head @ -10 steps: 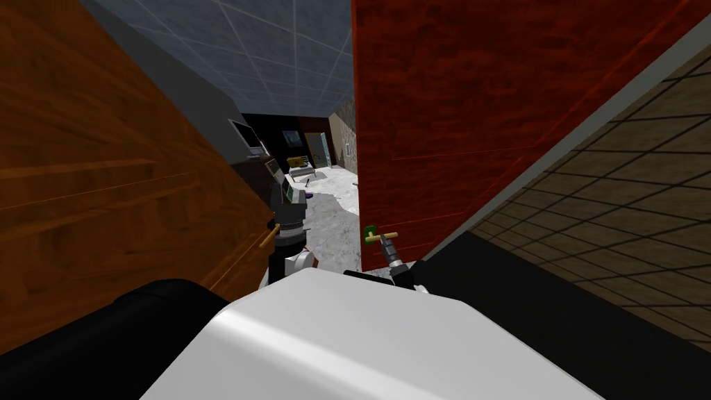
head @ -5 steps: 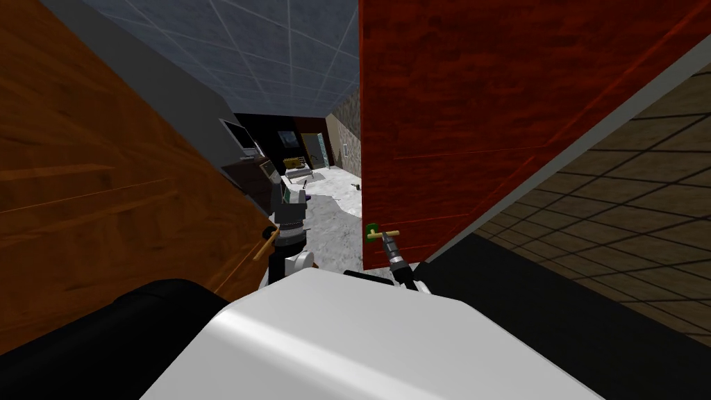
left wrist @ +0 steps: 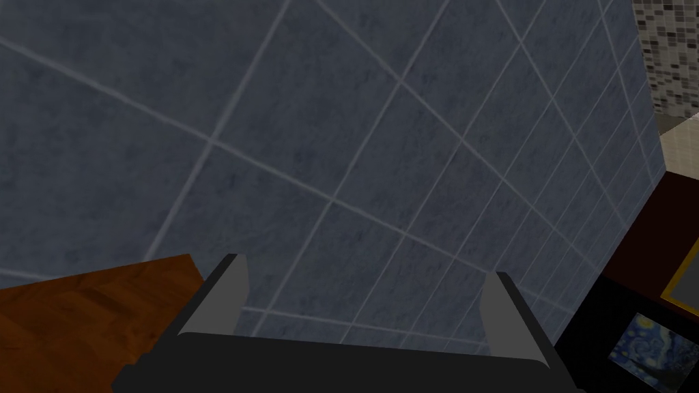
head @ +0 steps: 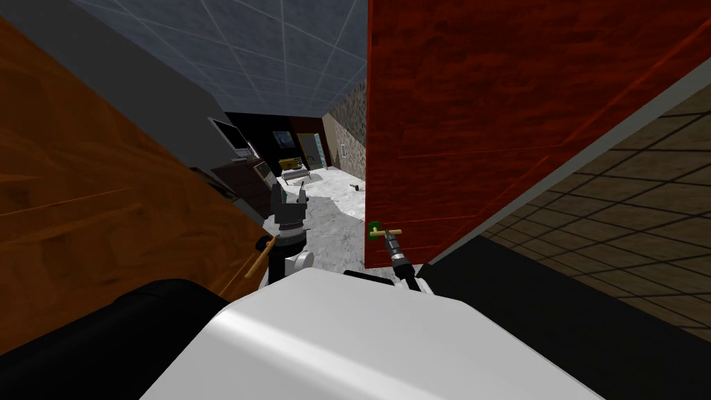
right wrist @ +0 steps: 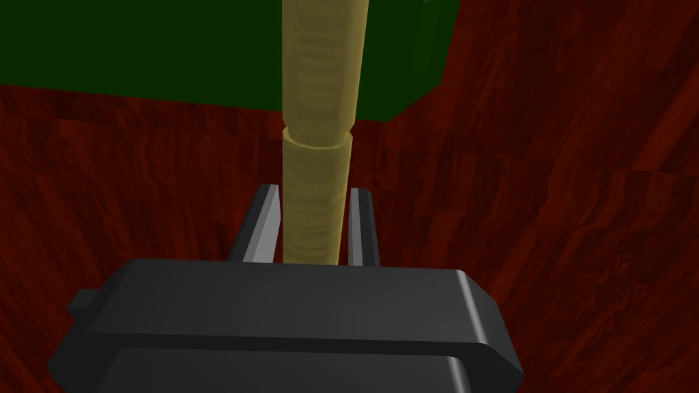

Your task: Push the door open

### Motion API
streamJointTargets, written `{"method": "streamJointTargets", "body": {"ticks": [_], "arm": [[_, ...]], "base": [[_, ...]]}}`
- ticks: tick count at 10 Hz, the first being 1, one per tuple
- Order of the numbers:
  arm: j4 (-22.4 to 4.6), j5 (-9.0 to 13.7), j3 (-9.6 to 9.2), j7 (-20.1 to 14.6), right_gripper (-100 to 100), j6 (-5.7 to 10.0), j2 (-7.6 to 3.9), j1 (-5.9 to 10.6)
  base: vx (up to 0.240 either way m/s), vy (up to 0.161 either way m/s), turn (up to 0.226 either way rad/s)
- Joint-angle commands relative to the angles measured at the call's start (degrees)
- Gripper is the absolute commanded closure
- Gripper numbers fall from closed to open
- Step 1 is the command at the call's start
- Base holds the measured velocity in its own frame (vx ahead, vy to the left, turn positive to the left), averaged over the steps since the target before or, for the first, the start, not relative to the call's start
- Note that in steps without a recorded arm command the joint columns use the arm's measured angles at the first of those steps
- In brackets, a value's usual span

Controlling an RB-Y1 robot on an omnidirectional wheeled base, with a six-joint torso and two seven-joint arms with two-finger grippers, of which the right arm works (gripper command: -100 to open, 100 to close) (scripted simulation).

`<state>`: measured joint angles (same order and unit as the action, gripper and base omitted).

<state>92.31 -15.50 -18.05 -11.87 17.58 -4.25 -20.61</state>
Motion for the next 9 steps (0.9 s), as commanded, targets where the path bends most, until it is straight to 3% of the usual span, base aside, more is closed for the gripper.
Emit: {"method": "streamJointTargets", "body": {"ticks": [1, 9], "arm": [[-0.02, 0.31, 1.72, 0.49, 100, -0.32, 0.67, 0.83], [-3.08, 1.78, 7.61, 2.88, 100, -1.67, 6.04, 4.24]], "base": [[0.075, 0.118, -0.077], [0.126, 0.135, -0.083]]}}
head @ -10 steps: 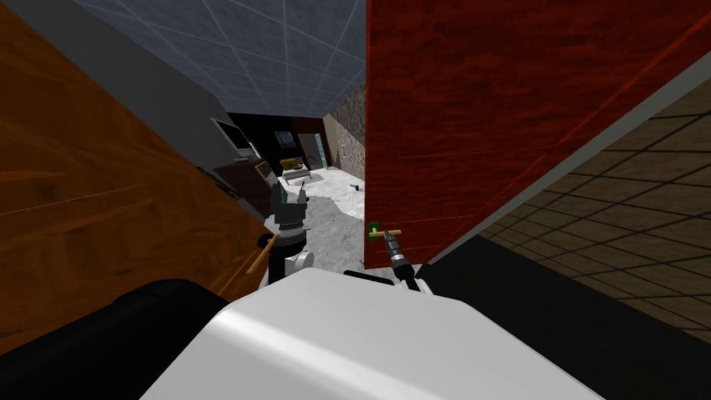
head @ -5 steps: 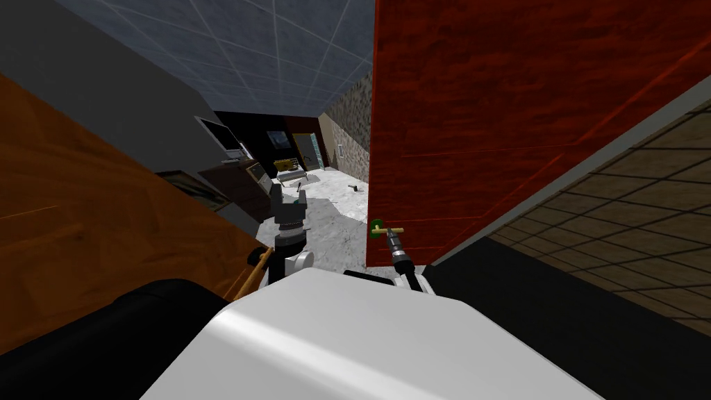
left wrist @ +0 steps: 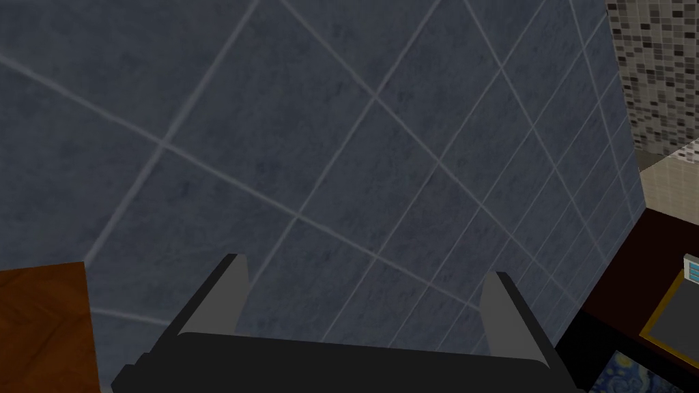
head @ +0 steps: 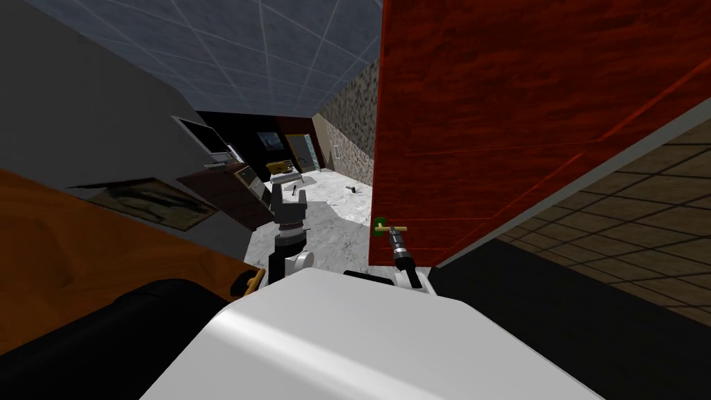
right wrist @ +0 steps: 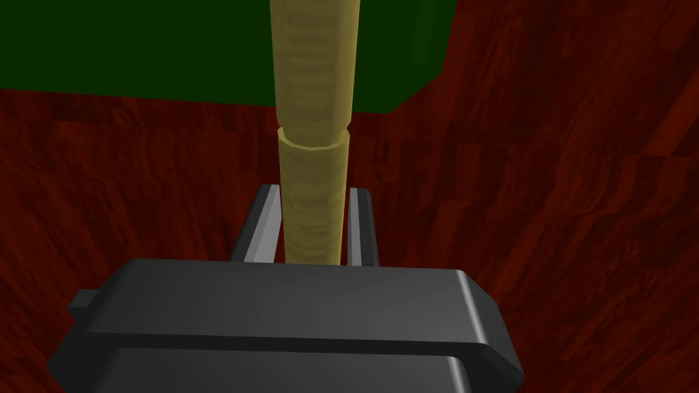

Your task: Push the door open

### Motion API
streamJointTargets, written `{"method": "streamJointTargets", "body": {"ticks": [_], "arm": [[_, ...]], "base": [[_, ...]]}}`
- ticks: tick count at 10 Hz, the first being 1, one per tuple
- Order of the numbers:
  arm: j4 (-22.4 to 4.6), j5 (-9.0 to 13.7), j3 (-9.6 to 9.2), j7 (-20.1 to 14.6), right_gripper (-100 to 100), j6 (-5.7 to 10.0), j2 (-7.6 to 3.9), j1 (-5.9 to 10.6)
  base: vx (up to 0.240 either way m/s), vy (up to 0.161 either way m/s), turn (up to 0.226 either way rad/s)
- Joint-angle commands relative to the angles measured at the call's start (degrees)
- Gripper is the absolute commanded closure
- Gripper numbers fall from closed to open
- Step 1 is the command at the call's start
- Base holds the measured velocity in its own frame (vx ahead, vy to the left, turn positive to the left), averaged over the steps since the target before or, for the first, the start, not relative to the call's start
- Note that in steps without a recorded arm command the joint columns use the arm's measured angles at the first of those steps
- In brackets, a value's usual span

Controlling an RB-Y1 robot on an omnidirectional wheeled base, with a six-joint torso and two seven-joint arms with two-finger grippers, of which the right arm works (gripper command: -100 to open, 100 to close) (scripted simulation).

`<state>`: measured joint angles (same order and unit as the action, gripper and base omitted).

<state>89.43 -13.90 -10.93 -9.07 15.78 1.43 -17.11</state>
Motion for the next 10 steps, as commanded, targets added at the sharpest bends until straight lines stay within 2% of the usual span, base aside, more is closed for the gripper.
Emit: {"method": "streamJointTargets", "body": {"ticks": [1, 2, 3, 5, 8, 10], "arm": [[-0.49, 0.33, 1.06, 0.31, 100, 0.0, 1.03, 1.08], [-0.14, 0.21, 0.72, 0.17, 100, -0.23, 0.49, 0.42], [0.49, 0.4, 0.49, 0.45, 100, -0.02, -0.86, -0.18], [0.99, 0.51, -0.03, 0.74, 100, 0.19, -1.79, -0.96], [2.08, 0.76, -1.15, 1.36, 100, 0.64, -2.69, -2.65], [2.74, 0.92, -1.83, 1.74, 100, 0.91, -2.62, -3.68]], "base": [[0.135, 0.135, -0.078], [0.065, 0.051, -0.042], [0.153, -0.003, -0.192], [0.192, 0.025, -0.155], [0.217, 0.04, -0.198], [0.216, 0.149, -0.263]]}}
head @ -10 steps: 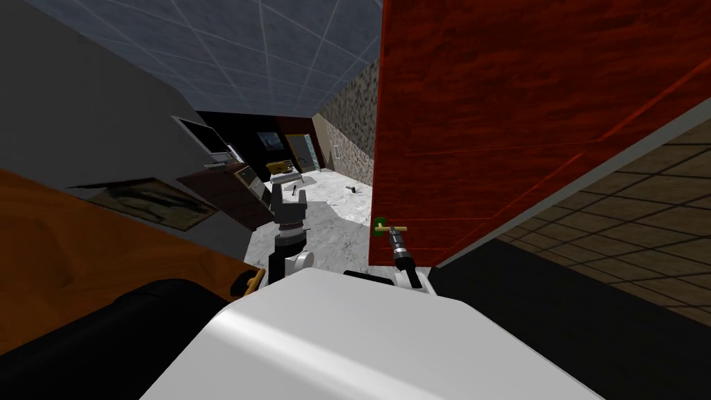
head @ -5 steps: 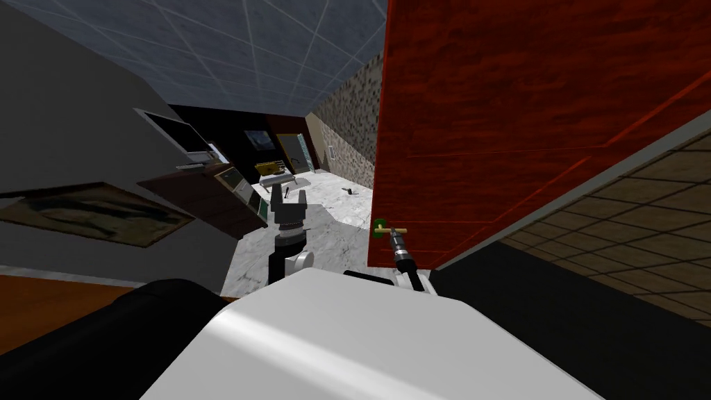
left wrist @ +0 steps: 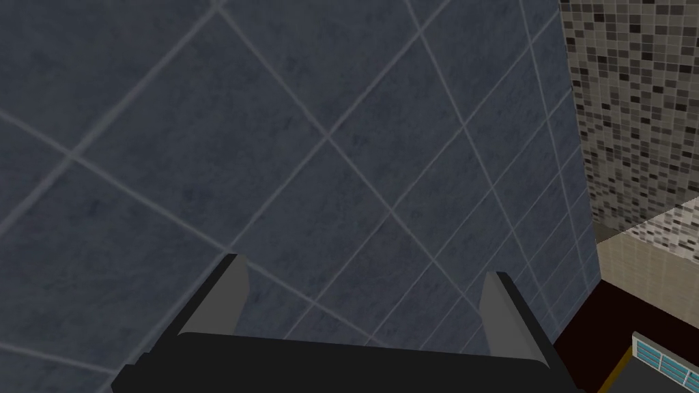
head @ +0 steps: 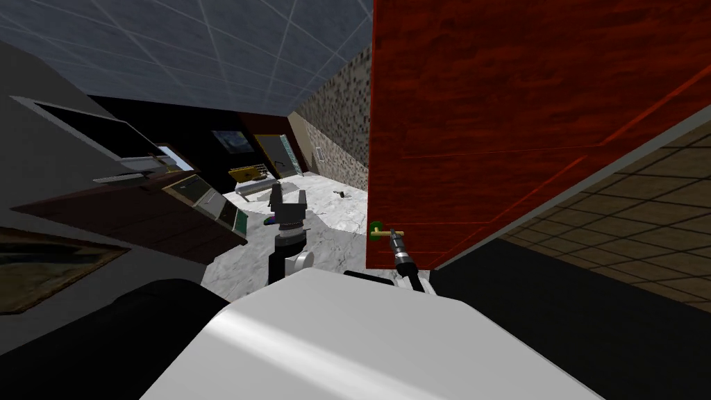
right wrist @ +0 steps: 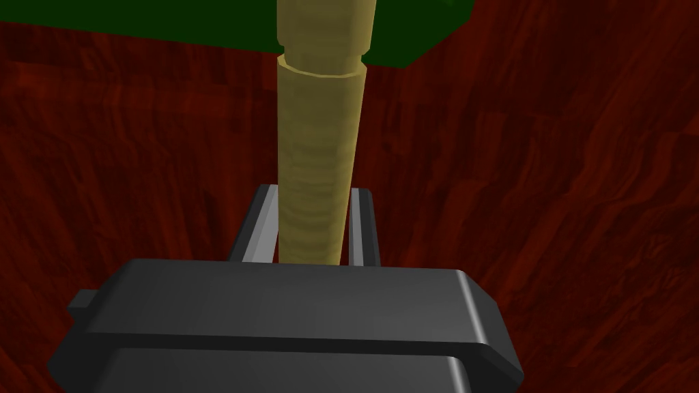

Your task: Push the door open

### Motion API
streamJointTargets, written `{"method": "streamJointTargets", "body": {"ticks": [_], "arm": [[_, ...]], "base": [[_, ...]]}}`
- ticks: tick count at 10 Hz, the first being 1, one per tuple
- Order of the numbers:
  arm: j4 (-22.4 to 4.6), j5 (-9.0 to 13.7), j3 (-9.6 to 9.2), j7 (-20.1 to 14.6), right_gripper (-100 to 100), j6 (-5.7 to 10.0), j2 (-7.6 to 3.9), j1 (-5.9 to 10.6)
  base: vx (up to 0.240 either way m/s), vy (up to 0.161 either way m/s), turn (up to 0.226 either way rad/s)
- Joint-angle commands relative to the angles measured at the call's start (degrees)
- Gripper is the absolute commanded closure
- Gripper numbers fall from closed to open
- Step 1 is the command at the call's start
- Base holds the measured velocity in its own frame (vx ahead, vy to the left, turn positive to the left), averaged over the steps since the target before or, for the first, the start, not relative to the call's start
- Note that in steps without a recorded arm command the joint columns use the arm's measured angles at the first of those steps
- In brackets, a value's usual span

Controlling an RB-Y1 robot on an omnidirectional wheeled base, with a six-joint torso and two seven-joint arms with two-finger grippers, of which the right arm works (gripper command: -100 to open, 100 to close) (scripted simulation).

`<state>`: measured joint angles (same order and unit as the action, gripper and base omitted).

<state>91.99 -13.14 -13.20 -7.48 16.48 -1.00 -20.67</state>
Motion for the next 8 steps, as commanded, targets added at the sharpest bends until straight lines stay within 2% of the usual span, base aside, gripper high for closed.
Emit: {"method": "streamJointTargets", "body": {"ticks": [1, 6, 7, 8], "arm": [[0.5, 0.22, 0.1, 0.34, 100, 0.34, 0.02, -0.62], [1.82, 0.53, -1.27, 1.1, 100, 0.89, 2.35, -2.69], [2.21, 0.59, -0.7, 0.94, 100, 0.58, 1.78, -2.72], [2.45, 0.96, 0.49, 0.95, 100, 0.7, 0.52, -2.84]], "base": [[0.197, 0.124, -0.181], [0.151, 0.127, -0.177], [0.039, 0.042, -0.059], [0.13, 0.068, -0.076]]}}
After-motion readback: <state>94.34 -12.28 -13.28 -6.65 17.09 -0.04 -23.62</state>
